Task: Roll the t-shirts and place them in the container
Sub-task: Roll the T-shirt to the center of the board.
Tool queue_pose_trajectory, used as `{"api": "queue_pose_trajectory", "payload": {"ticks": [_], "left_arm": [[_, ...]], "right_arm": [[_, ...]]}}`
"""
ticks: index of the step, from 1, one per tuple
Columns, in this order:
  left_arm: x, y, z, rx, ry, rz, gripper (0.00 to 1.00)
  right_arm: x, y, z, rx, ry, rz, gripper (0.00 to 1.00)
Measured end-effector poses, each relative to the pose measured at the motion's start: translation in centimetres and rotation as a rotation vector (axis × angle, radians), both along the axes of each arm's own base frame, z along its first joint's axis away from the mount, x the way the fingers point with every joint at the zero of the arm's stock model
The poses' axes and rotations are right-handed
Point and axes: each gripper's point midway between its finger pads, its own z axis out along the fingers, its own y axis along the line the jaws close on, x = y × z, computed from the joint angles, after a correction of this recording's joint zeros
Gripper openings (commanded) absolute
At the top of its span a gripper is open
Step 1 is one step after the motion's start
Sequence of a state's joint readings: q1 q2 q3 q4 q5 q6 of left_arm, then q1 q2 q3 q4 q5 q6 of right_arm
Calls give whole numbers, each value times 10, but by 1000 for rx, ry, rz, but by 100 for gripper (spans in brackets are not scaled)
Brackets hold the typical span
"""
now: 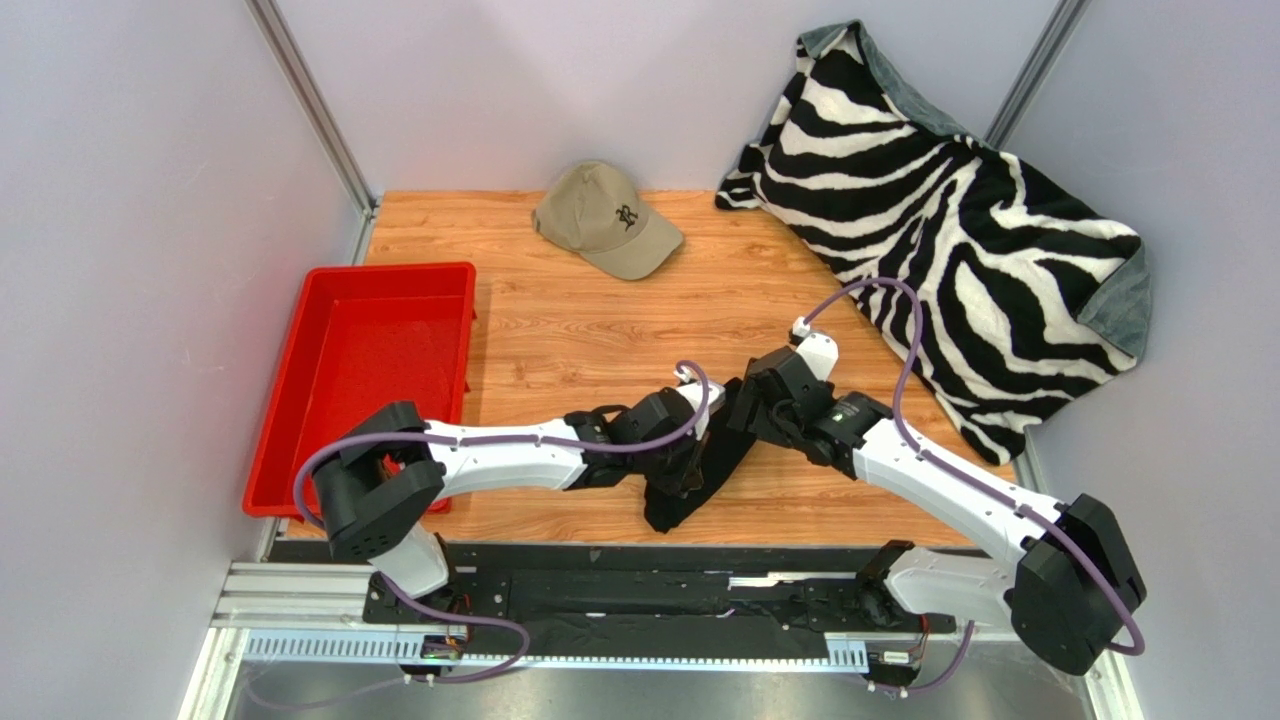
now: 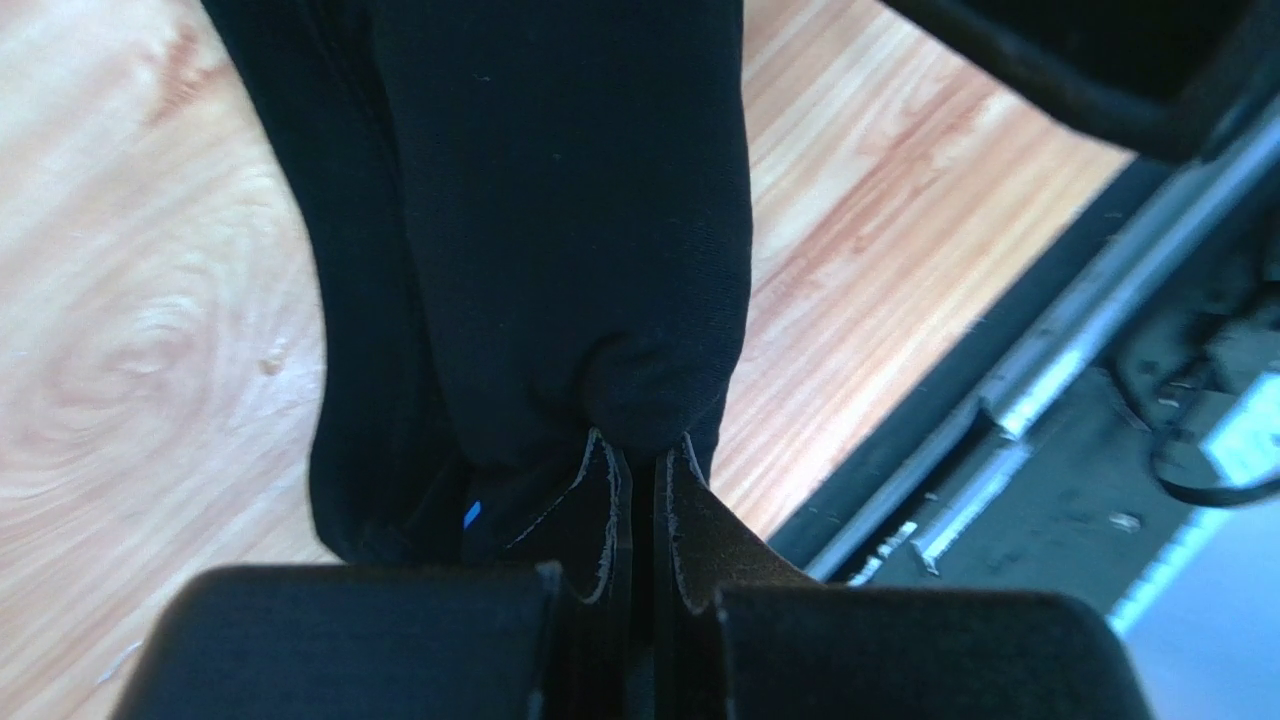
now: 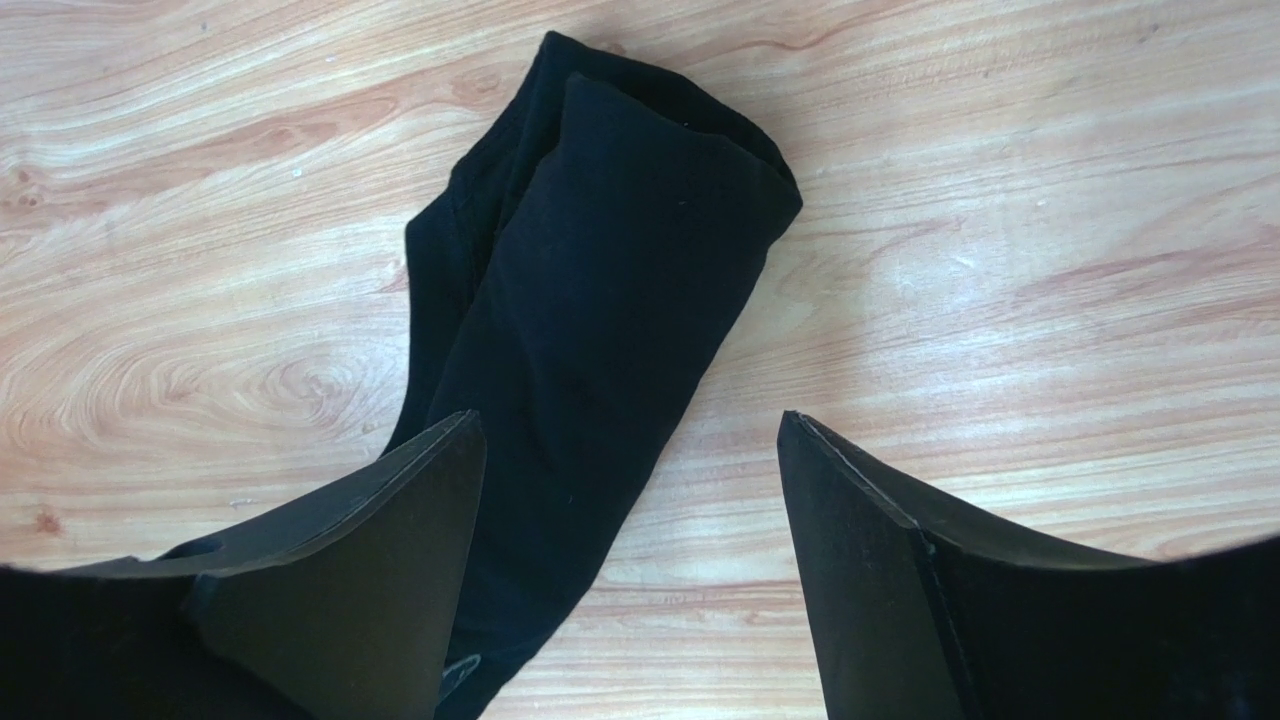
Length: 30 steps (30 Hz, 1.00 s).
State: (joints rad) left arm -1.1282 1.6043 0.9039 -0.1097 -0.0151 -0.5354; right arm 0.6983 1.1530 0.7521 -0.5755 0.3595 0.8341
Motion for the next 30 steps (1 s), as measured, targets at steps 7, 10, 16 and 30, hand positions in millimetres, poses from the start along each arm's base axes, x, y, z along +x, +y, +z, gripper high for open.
{"api": "queue_pose_trajectory", "payload": {"ticks": [7,10,16,30], "left_arm": [[3,4,-1,-131,187,9,0],[2,7,-1,-158,240,5,0],[1,10,-2,-206,340,6,0],[9,16,-8,-248,492,49,0]], "right_arm": [[7,4,-14,8,-8,-17,75],[12,8,-22,5,-2,-19,76],[18,14,-41,-17,22,-20,74],[33,27,-51,-120,145,-15,18]]}}
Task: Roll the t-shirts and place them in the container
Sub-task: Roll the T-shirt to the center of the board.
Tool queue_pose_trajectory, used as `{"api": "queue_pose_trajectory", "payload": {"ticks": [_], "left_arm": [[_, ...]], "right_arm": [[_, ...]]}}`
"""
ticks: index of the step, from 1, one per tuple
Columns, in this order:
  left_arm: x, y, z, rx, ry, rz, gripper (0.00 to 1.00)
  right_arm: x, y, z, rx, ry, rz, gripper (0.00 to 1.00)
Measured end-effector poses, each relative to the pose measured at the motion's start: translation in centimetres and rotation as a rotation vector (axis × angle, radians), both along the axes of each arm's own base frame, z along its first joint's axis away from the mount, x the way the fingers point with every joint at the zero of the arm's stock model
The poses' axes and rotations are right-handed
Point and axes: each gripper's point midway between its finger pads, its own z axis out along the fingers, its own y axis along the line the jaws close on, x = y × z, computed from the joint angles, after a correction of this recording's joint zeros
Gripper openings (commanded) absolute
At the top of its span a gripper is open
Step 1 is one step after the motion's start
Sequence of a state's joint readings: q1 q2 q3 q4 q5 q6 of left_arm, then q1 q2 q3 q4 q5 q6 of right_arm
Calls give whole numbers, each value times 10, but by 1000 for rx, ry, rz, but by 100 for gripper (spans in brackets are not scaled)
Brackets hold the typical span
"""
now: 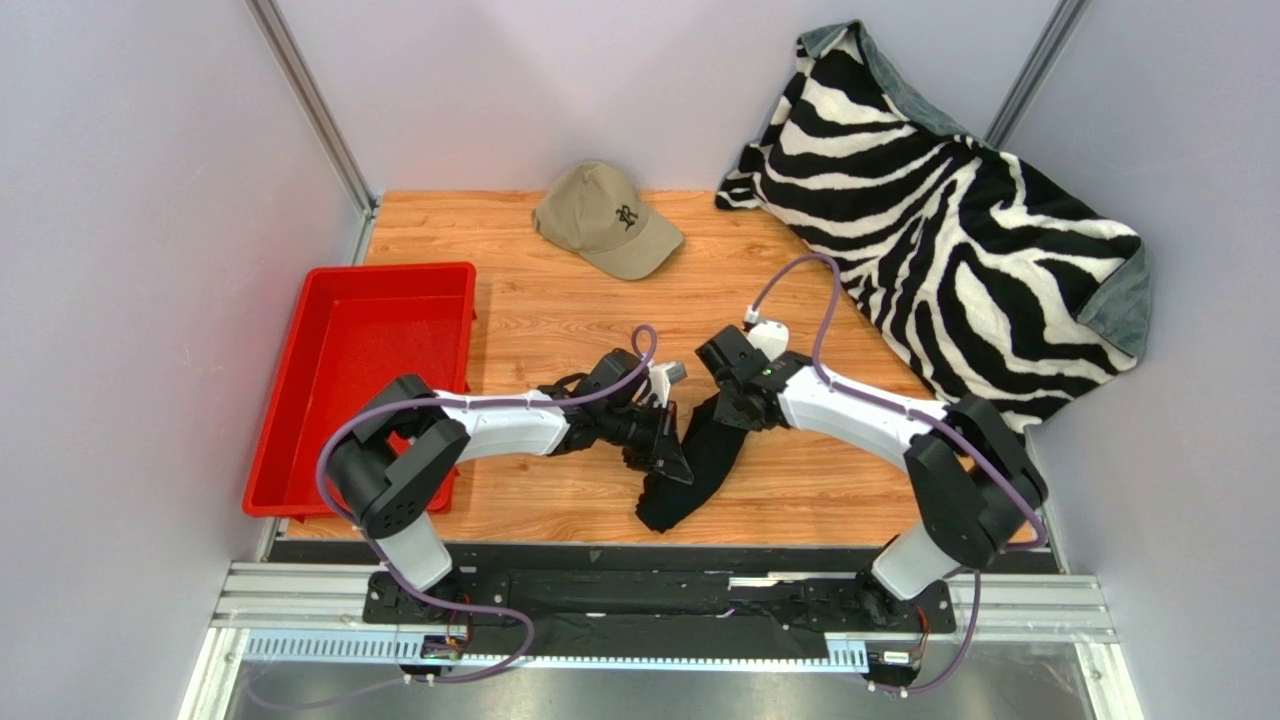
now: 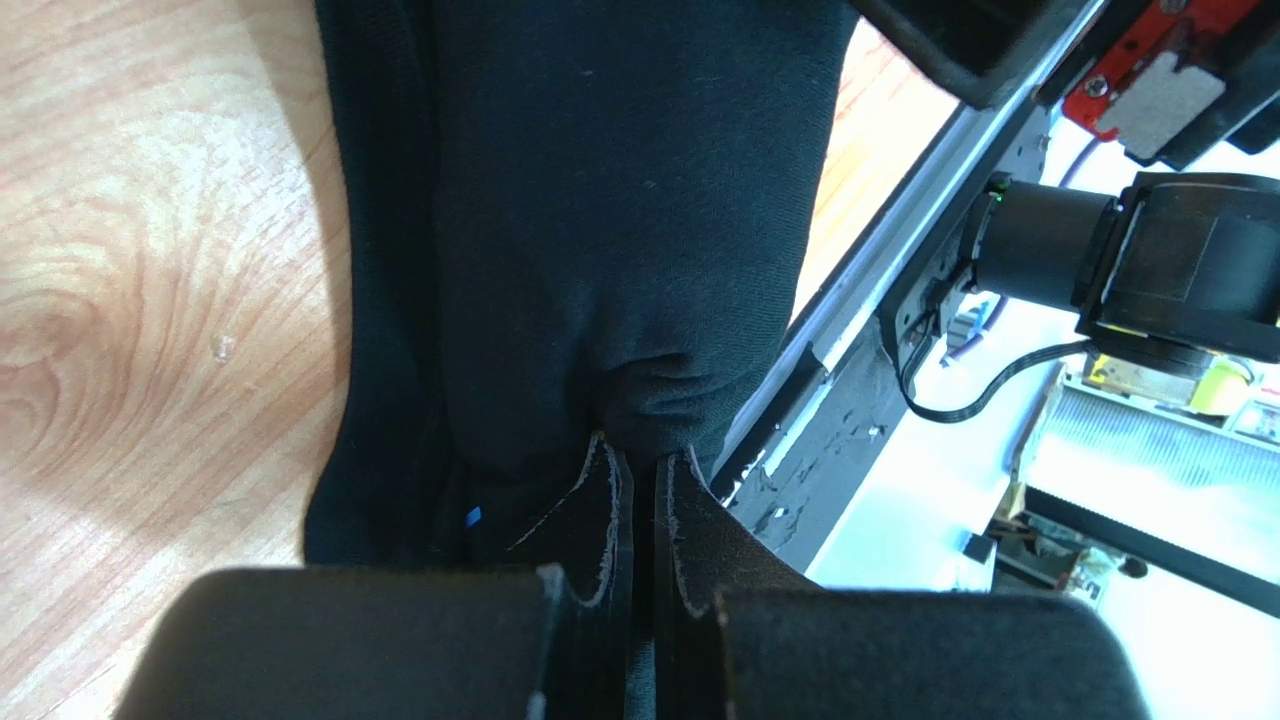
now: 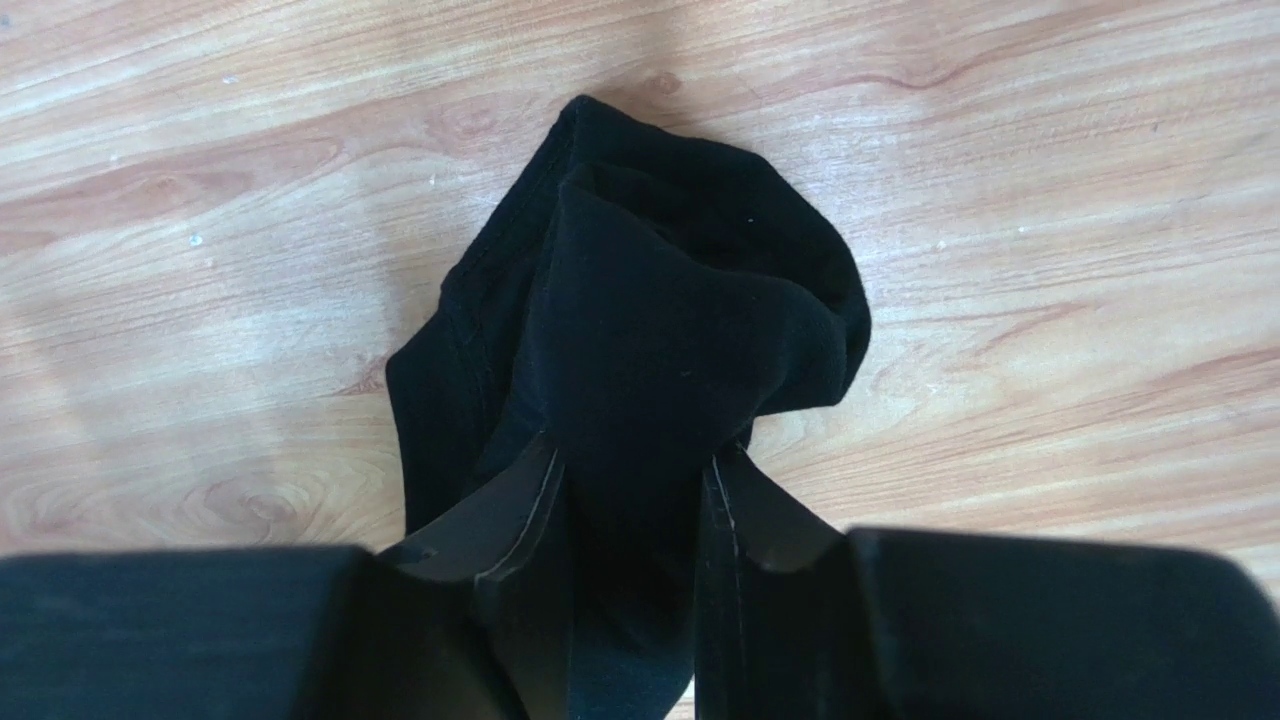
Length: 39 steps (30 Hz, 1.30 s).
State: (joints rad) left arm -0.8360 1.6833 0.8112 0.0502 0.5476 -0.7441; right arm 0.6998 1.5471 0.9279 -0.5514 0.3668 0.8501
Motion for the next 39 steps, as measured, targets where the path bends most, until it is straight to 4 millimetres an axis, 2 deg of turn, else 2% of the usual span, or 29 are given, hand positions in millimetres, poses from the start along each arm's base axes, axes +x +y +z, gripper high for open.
{"api": "queue_pose_trajectory", "payload": {"ticks": [3,4,8,12,15,18,19,23,24,27,35,39], "left_arm": [[2,1,1,18,-3,5,18],[3,1,1,24,-7,6,29],[8,9,6,63,-54,29,52],[12,16,17,96,-144,48,60],[17,19,28,113,-245,56,73],[17,16,29,137,-327,41,75],[18,16,27,150,-346,37,83],[24,13,12,195,-382,35,85],[27,13,7,204,-385,39,91],[32,12,1,225,-397,40,93],[42,-8,-5,213,-414,-2,93],[42,-13,-11,202,-401,-4,88]], "right_arm": [[2,1,-1,-49,49,17,15],[2,1,-1,-67,66,24,14],[5,3,-2,-117,114,49,14],[4,2,-3,-138,135,65,13],[5,3,-4,-146,144,76,12],[5,3,-4,-153,151,82,11],[5,3,-4,-154,152,84,11],[5,3,-4,-156,152,88,11],[5,3,-4,-156,152,88,11],[5,3,-4,-156,151,91,10],[8,2,-4,-156,139,98,9],[8,1,-5,-153,136,98,8]]}}
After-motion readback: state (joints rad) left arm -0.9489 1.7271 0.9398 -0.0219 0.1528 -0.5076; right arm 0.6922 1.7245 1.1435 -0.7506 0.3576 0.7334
